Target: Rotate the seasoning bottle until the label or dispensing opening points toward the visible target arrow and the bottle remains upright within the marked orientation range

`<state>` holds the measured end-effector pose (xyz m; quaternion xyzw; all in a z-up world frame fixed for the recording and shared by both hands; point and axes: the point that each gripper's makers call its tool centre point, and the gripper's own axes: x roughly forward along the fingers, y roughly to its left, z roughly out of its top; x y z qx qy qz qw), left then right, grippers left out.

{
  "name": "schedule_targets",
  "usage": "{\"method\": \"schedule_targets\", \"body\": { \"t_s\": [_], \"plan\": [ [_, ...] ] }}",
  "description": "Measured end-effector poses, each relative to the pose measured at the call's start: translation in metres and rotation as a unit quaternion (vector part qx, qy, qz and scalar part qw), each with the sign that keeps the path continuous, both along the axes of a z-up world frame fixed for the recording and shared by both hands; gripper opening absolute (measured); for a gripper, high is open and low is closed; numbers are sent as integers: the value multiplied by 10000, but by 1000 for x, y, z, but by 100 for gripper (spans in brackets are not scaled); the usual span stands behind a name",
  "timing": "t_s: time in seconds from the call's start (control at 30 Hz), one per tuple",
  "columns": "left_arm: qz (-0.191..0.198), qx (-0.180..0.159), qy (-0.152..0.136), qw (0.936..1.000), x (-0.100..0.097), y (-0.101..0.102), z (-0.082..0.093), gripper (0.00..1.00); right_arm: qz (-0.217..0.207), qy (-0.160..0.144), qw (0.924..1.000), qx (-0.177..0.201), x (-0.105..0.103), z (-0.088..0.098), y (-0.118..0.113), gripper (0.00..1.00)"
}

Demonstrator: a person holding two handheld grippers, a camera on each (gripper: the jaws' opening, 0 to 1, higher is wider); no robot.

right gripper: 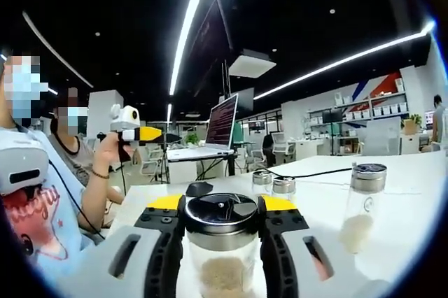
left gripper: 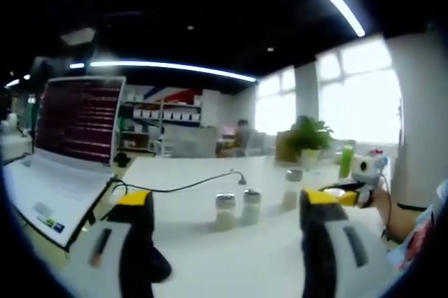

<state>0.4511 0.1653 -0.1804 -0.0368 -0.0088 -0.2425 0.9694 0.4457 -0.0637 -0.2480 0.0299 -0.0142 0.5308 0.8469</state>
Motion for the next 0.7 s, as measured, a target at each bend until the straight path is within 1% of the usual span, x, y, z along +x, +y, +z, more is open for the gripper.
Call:
{"method": "schedule_targets", "body": {
  "t_s": [0.3,0.43,0.7],
  "plan": [
    [-81,42,5,10000,0,-6,-1,91,-204,-21,9998,37,1,0,-2,41],
    [-67,42,2,10000,0,-4,-1,91,-286,-29,9996,4,1,-1,-2,41],
    [-48,19,-11,10000,-1,-3,1,91,-345,-64,9994,54,1,0,-2,41]
  ]
}}
